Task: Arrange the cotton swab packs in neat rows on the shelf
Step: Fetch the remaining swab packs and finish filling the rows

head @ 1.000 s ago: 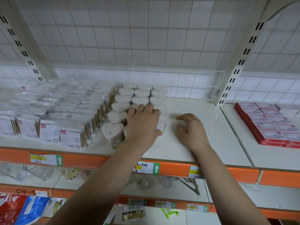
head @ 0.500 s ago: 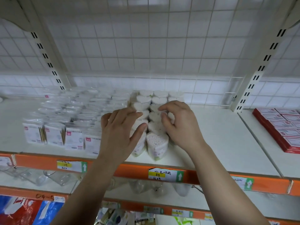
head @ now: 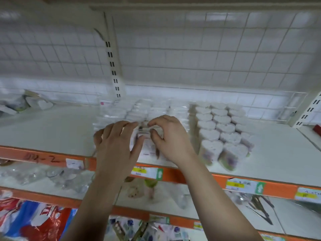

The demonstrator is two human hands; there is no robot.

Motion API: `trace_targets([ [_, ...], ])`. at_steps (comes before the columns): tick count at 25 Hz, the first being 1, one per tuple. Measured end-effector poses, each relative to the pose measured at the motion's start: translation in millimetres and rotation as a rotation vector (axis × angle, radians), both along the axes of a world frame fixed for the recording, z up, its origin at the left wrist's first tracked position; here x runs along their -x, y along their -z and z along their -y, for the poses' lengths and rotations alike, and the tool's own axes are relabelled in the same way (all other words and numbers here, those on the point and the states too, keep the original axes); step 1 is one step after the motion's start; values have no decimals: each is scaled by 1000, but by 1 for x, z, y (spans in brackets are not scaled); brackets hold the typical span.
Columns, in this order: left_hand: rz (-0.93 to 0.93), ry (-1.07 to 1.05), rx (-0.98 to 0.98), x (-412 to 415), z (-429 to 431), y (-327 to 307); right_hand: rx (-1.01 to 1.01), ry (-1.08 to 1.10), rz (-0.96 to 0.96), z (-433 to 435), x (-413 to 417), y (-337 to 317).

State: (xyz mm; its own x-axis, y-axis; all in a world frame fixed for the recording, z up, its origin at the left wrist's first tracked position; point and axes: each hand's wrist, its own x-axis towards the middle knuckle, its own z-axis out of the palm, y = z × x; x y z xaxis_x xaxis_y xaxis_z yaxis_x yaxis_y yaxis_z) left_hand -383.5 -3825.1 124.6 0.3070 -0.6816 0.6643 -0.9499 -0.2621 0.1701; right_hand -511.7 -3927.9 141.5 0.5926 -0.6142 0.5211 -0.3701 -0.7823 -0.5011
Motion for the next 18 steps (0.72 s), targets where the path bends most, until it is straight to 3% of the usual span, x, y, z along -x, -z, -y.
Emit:
trace_targets([
  [6, 23, -125, -73, -94, -70, 2, -39, -61, 3, -59, -102, 7],
  [18, -130, -336, -179, -243, -136, 24, -124, -262, -8, -98, -283, 29],
])
